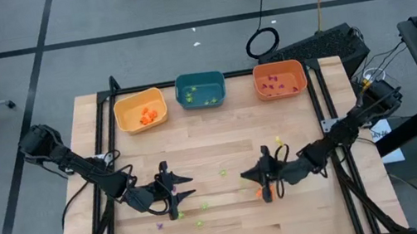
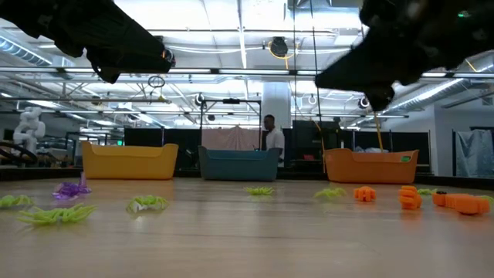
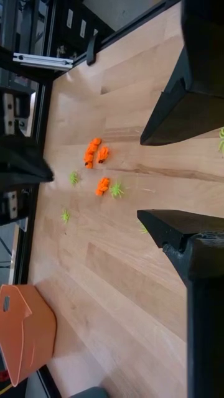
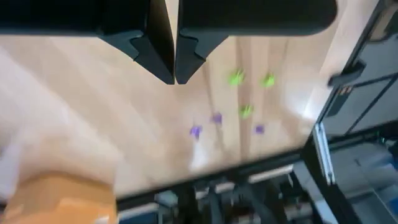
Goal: Sort Halloween decoration
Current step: Put the green spider toy into the blue bin, then put the violet witch hat toy into the orange bin
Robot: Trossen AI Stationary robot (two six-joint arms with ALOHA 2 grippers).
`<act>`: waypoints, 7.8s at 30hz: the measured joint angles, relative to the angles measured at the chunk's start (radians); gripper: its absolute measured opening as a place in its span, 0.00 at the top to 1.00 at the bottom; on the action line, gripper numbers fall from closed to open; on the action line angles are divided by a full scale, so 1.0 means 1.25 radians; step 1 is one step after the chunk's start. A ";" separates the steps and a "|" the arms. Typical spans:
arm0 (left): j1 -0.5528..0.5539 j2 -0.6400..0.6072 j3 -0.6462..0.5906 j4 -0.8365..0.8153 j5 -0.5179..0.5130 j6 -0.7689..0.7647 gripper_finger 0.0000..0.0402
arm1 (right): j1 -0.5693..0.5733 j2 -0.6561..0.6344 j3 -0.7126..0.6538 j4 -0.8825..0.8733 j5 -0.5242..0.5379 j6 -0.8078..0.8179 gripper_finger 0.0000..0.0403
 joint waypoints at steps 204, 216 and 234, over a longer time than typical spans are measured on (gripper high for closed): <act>0.007 0.000 0.000 -0.426 0.092 -0.311 0.56 | 0.031 0.180 0.209 -0.237 -0.103 -0.104 0.72; -0.065 0.000 0.000 -0.487 0.040 -0.429 0.56 | 0.040 0.185 0.209 -0.225 -0.100 -0.097 0.72; -0.182 0.008 -0.009 -0.476 -0.138 -0.491 0.56 | 0.052 0.185 0.209 -0.225 -0.097 -0.077 0.72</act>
